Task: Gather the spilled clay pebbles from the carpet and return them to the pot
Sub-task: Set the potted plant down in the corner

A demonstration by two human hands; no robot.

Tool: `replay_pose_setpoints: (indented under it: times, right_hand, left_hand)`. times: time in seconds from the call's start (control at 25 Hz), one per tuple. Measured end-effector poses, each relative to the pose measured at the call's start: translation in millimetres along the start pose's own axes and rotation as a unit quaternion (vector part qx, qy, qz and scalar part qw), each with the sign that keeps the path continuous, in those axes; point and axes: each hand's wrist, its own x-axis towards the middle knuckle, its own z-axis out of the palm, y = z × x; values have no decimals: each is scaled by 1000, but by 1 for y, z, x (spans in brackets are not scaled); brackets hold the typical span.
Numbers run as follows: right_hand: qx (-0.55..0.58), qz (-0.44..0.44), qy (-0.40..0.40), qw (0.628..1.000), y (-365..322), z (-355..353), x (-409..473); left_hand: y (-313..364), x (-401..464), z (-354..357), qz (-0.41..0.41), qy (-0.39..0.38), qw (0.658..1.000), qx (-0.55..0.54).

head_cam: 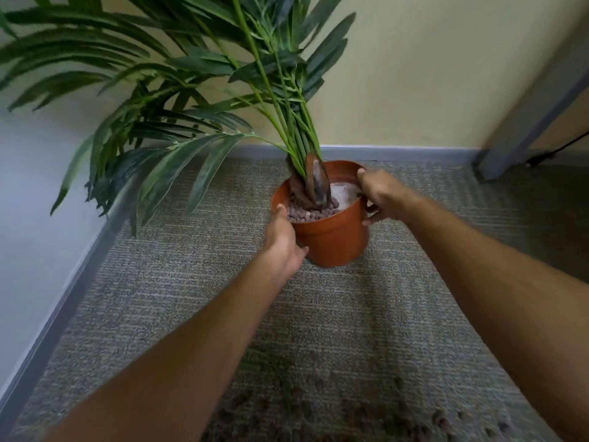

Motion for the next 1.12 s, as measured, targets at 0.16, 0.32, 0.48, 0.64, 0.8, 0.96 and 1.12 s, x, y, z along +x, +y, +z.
replay_pose_setpoints:
  times: [0.16, 0.32, 0.48, 0.64, 0.8, 0.96, 1.12]
  right_hand:
    - [40, 4, -9, 999, 17, 8, -23]
    - [86, 22, -17, 996, 45, 10, -28]
    - [135, -1, 33, 990, 71, 16, -33]
    - [203, -28, 26, 978, 85, 26, -33]
    - [235, -58, -10, 970, 59, 36, -14]
    - [201, -47, -26, 978, 45, 41, 13]
    - [201, -29, -30, 979, 42, 39, 28]
  left_hand:
    - [3, 0, -9, -5, 28, 999, 25]
    - [-3, -6, -22, 29, 40, 992, 119]
    - [-11, -18, -32, 63, -14, 986, 154]
    - [-5, -14, -42, 96, -40, 978, 181]
    - [28, 10, -38, 128, -35, 970, 201]
    - [44, 40, -39, 134, -38, 960, 243]
    - [49, 63, -44, 123, -53, 959, 252]
